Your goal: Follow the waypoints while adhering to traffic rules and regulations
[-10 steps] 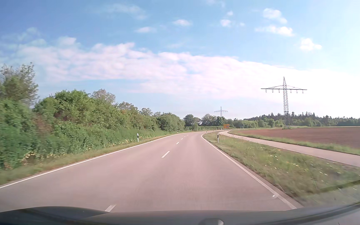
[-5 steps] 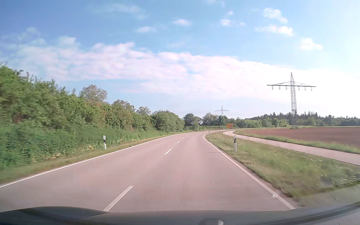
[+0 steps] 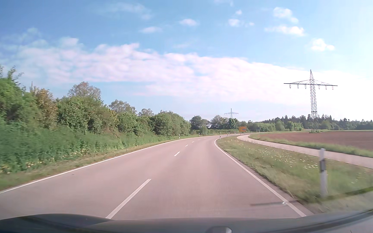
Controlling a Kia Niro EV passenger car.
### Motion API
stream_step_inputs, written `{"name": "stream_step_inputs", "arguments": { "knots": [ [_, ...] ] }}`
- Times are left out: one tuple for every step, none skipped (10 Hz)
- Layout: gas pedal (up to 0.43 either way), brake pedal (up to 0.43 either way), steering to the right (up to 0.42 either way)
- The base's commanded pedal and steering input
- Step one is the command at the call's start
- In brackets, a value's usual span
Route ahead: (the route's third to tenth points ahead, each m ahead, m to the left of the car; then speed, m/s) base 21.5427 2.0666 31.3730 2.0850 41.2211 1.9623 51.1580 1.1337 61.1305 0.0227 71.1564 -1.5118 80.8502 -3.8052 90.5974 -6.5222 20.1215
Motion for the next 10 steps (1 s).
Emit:
{"name": "stream_step_inputs", "arguments": {
  "knots": [
    [0.0, 0.0, -0.001],
    [0.0, 0.0, 0.0],
    [0.0, 0.0, 0.0],
    [0.0, 0.0, 0.0],
    [0.0, 0.0, 0.001],
    [0.0, 0.0, 0.002],
    [0.0, 0.0, 0.002],
    [0.0, 0.0, 0.002],
    [0.0, 0.0, 0.003],
    [0.0, 0.0, 0.005]
  ]
}}
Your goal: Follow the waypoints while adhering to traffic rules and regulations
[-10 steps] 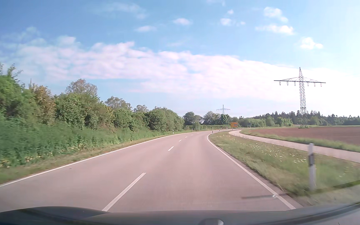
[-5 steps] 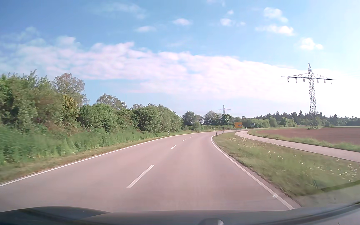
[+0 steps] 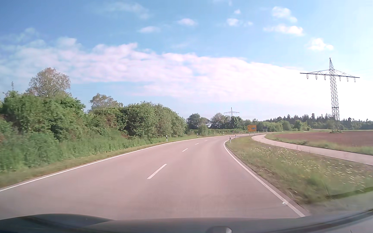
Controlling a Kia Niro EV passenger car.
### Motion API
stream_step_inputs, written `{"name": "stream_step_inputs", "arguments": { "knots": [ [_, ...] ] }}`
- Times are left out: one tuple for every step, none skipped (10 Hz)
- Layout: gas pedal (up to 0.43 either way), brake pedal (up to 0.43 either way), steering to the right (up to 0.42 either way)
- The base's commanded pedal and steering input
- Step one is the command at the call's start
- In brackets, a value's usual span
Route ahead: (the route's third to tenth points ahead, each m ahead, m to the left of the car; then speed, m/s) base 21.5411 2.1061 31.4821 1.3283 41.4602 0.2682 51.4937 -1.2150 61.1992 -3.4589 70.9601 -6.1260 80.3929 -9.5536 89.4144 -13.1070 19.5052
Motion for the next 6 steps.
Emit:
{"name": "stream_step_inputs", "arguments": {
  "knots": [
    [0.0, 0.0, 0.009],
    [0.0, 0.006, 0.01],
    [0.0, 0.03, 0.011],
    [0.0, 0.055, 0.012],
    [0.0, 0.073, 0.012],
    [0.0, 0.073, 0.013]
  ]
}}
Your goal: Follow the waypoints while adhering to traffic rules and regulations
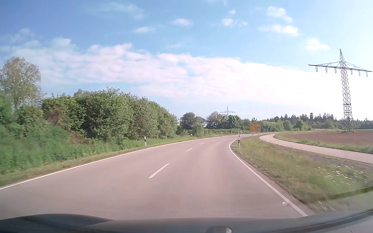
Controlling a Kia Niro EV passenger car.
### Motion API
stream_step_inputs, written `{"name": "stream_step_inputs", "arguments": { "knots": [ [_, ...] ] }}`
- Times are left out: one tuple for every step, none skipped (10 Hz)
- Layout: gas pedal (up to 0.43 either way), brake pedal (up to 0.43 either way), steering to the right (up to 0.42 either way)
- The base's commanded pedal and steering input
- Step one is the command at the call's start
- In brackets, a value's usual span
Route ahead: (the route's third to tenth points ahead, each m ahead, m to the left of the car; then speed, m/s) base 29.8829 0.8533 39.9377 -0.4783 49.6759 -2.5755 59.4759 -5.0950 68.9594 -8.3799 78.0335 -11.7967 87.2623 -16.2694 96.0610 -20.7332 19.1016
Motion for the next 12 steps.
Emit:
{"name": "stream_step_inputs", "arguments": {
  "knots": [
    [0.0, 0.073, 0.015],
    [0.0, 0.079, 0.016],
    [0.0, 0.073, 0.018],
    [0.0, 0.073, 0.019],
    [0.0, 0.055, 0.019],
    [0.0, 0.0, 0.019],
    [0.0, 0.0, 0.019],
    [0.0, 0.0, 0.019],
    [0.0, 0.0, 0.02],
    [0.0, 0.006, 0.021],
    [0.0, 0.037, 0.023],
    [0.0, 0.043, 0.023]
  ]
}}
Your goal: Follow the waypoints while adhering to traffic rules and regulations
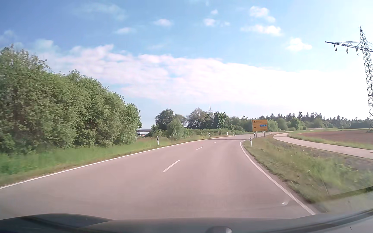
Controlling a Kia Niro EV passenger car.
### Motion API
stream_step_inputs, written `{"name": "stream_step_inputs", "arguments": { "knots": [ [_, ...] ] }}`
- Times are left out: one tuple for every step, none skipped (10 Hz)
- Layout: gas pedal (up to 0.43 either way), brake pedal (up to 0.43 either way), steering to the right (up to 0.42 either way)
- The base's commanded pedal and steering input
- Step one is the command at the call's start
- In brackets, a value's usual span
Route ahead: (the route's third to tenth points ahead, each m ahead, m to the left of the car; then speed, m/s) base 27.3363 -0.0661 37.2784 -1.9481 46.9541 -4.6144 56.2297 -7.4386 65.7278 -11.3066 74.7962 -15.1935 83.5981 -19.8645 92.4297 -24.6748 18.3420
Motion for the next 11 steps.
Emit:
{"name": "stream_step_inputs", "arguments": {
  "knots": [
    [0.0, 0.03, 0.024],
    [0.0, 0.0, 0.026],
    [0.0, 0.006, 0.03],
    [0.0, 0.006, 0.033],
    [0.0, 0.012, 0.036],
    [0.0, 0.024, 0.039],
    [0.0, 0.03, 0.04],
    [0.0, 0.024, 0.04],
    [0.0, 0.024, 0.042],
    [0.0, 0.024, 0.045],
    [0.0, 0.03, 0.048]
  ]
}}
